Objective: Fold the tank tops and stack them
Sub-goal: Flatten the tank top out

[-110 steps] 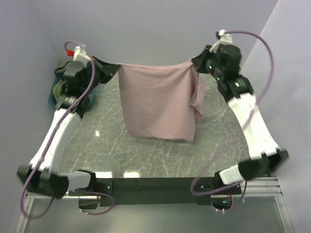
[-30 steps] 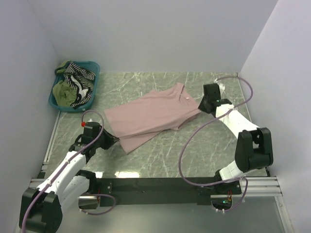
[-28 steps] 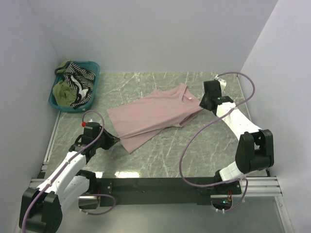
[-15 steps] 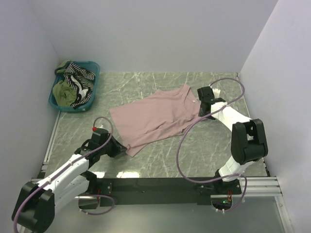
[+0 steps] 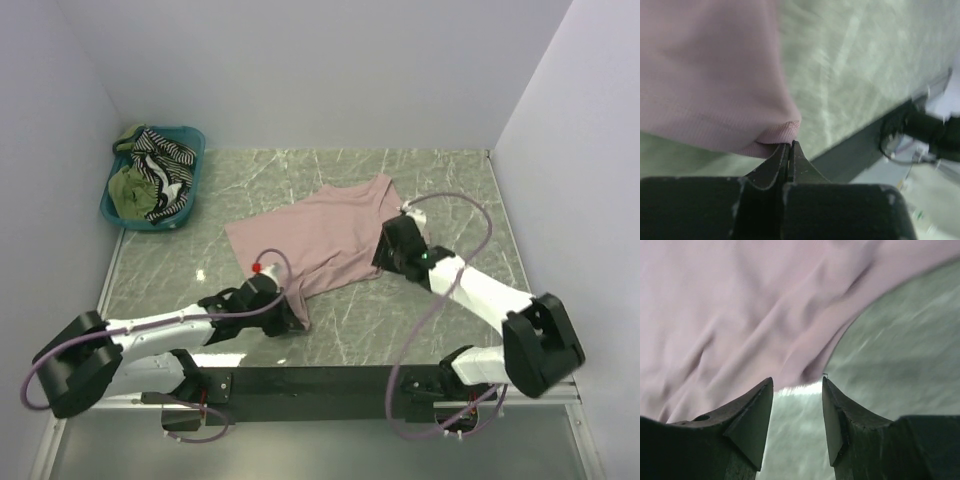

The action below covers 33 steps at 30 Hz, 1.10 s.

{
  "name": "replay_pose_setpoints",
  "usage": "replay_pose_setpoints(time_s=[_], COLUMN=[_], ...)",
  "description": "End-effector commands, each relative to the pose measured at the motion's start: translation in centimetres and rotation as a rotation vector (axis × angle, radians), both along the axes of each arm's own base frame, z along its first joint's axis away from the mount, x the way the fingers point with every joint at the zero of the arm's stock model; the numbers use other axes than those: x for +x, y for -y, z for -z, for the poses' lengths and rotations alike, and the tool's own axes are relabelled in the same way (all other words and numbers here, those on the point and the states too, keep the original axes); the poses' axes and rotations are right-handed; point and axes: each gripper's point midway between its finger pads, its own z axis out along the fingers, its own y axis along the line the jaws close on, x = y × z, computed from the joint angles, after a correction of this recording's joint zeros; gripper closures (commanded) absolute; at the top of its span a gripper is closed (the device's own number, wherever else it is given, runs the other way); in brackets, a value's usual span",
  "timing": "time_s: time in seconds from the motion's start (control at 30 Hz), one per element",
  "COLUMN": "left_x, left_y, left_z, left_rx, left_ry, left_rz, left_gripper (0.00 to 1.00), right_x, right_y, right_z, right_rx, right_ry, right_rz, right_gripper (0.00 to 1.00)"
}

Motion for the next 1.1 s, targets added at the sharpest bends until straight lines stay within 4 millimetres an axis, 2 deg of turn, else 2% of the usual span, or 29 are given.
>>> replay_pose_setpoints(time_s=[0.0, 0.07, 0.1, 0.2, 0.23, 0.27, 0.3, 0.33, 0.37, 0.4, 0.43, 0.47, 0.53, 0.57, 0.6, 0.67, 0.7, 0.77, 0.83, 0.93, 0.97, 1.03, 1.07], left_x=[0.3, 0.2, 0.2, 0.0, -0.1, -0.1, -0.1, 0.0, 0.5, 0.9, 1.6, 2.9, 3.4, 4.2, 5.1, 6.7, 7.2, 8.8, 8.7, 9.8, 11.3, 12.6, 14.2], left_y=[3.7, 4.1, 4.1, 4.3, 4.3, 4.1, 3.6, 3.1, 2.9, 1.5, 1.0, 0.3, -1.5, -2.7, -3.8, -5.9, -6.7, -7.3, -6.9, -9.3, -10.6, -11.8, -13.3], left_z=[-2.9, -3.1, -3.2, -2.9, -2.7, -2.4, -2.4, -2.4, -4.0, -3.9, -4.7, -6.8, -7.4, -8.0, -8.5, -8.7, -8.8, -9.6, -10.2, -10.2, -10.5, -10.4, -10.3], left_rx=[-0.080, -0.091, -0.096, -0.080, -0.069, -0.052, -0.033, -0.010, -0.028, 0.033, 0.050, 0.052, 0.119, 0.142, 0.181, 0.210, 0.216, 0.160, 0.132, 0.202, 0.199, 0.185, 0.190], left_ry=[0.081, 0.088, 0.092, 0.087, 0.085, 0.088, 0.088, 0.090, 0.130, 0.149, 0.184, 0.245, 0.271, 0.281, 0.306, 0.307, 0.302, 0.320, 0.331, 0.325, 0.333, 0.324, 0.327], left_rz=[0.036, 0.043, 0.043, 0.069, 0.075, 0.068, 0.057, 0.041, 0.018, -0.013, -0.041, -0.101, -0.136, -0.189, -0.231, -0.307, -0.331, -0.356, -0.334, -0.434, -0.496, -0.540, -0.596], left_gripper=[0.99, 0.99, 0.99, 0.99, 0.98, 0.86, 0.79, 0.64, 0.58, 0.53, 0.45, 0.43, 0.39, 0.39, 0.38, 0.38, 0.39, 0.44, 0.48, 0.48, 0.49, 0.51, 0.52], right_x=[-3.1, -4.5, -6.0, -8.1, -9.4, -9.7, -10.1, -11.3, -11.5, -11.9, -12.7, -13.1, -13.4, -14.3, -14.2, -15.2, -15.1, -15.0, -15.2, -15.4, -15.5, -16.1, -16.3], right_y=[-2.4, -2.8, -3.8, -5.4, -6.6, -6.8, -7.2, -8.4, -9.0, -9.7, -10.8, -11.5, -13.0, -14.0, -15.4, -17.0, -18.1, -18.5, -18.5, -19.2, -19.5, -20.1, -20.1], right_z=[-0.2, 0.0, 0.0, -0.3, 0.0, 0.1, 0.1, 0.1, 0.0, -0.2, -0.4, 0.1, -0.2, 0.7, -0.1, 0.4, -0.3, -0.1, 0.0, -0.2, 0.0, 0.3, 0.9], right_rx=[0.160, 0.170, 0.207, 0.281, 0.286, 0.288, 0.305, 0.317, 0.337, 0.349, 0.362, 0.361, 0.374, 0.353, 0.380, 0.360, 0.378, 0.363, 0.362, 0.401, 0.386, 0.367, 0.341], right_ry=[0.039, 0.044, 0.048, 0.046, 0.035, 0.039, 0.034, 0.028, 0.026, 0.026, 0.023, 0.007, 0.003, -0.022, -0.014, -0.025, -0.018, -0.007, -0.002, -0.007, -0.011, -0.021, -0.028], right_rz=[0.023, 0.025, 0.002, -0.012, -0.055, -0.048, -0.034, -0.075, -0.066, -0.077, -0.109, -0.111, -0.128, -0.161, -0.173, -0.208, -0.208, -0.186, -0.173, -0.183, -0.184, -0.199, -0.194], right_gripper=[0.49, 0.50, 0.50, 0.50, 0.50, 0.50, 0.50, 0.50, 0.50, 0.50, 0.50, 0.50, 0.50, 0.50, 0.50, 0.50, 0.50, 0.50, 0.50, 0.50, 0.50, 0.50, 0.50])
